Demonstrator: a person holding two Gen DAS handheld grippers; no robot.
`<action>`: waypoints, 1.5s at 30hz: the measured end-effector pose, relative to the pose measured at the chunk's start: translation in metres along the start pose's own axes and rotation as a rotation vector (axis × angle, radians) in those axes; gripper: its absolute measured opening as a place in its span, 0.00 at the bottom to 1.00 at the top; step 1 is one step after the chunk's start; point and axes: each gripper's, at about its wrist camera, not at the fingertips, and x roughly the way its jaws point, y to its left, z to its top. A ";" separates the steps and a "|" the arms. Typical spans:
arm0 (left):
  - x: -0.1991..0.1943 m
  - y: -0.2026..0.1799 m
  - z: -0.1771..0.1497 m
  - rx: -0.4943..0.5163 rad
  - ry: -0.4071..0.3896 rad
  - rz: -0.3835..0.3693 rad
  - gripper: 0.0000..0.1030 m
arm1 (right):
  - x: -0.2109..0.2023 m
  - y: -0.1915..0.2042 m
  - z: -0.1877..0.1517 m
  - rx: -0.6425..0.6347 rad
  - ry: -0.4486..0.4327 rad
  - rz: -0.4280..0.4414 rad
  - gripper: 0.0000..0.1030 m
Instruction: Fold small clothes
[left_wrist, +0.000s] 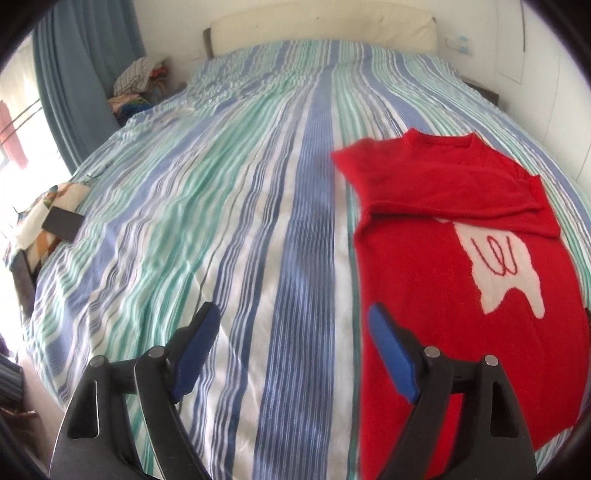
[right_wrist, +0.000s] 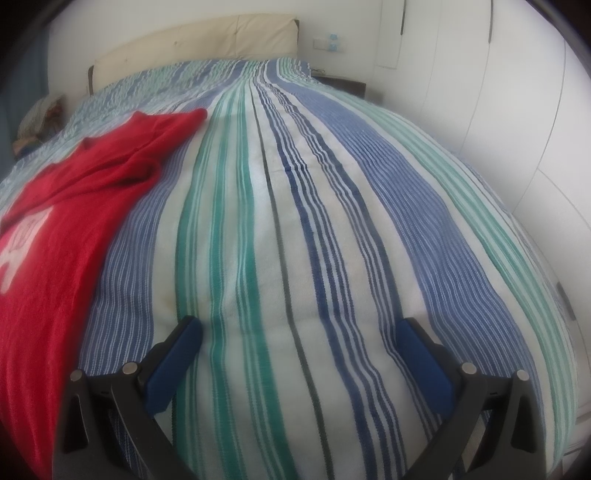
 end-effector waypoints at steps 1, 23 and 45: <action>-0.002 0.000 -0.001 0.000 -0.001 0.002 0.82 | 0.000 0.001 0.000 -0.001 -0.001 -0.003 1.00; -0.019 0.023 -0.062 -0.083 0.084 -0.163 0.87 | -0.117 -0.003 -0.023 0.040 0.006 0.124 1.00; -0.023 0.040 -0.105 -0.151 0.098 -0.139 0.90 | -0.125 0.050 -0.052 -0.061 0.077 0.120 1.00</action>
